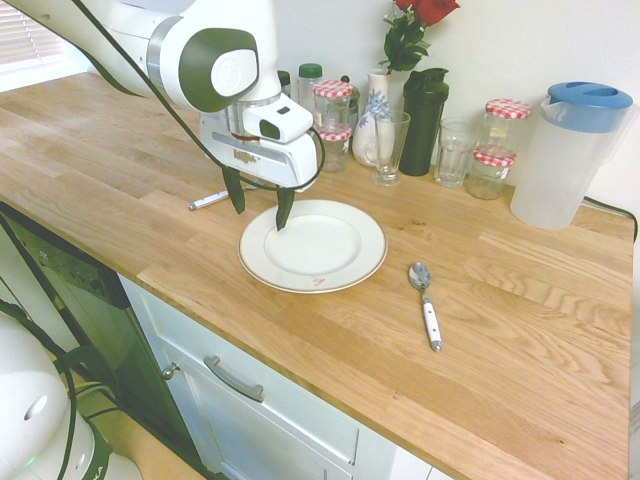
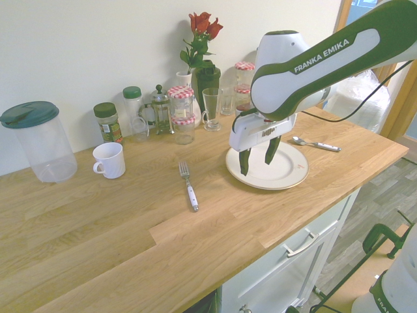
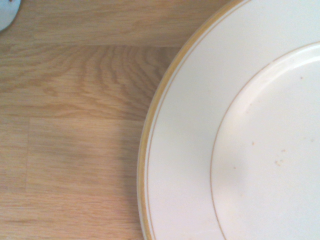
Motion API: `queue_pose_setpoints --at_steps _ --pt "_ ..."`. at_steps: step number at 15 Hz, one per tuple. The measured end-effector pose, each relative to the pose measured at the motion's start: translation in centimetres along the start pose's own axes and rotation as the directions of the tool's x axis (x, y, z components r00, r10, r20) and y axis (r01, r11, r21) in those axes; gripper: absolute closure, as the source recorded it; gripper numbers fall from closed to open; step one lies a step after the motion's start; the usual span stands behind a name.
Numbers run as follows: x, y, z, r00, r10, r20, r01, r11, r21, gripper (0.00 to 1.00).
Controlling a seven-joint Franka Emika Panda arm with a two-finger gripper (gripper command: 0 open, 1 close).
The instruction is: Put the fork into the plate
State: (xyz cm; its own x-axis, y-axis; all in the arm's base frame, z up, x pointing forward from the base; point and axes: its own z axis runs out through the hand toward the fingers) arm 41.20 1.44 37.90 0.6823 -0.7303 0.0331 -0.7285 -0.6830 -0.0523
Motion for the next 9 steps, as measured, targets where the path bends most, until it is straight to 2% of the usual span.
queue_pose_setpoints --at_steps 9 --pt "-1.4 -2.1 -0.3 0.999 0.027 0.041 -0.029 0.999 0.045 0.00"
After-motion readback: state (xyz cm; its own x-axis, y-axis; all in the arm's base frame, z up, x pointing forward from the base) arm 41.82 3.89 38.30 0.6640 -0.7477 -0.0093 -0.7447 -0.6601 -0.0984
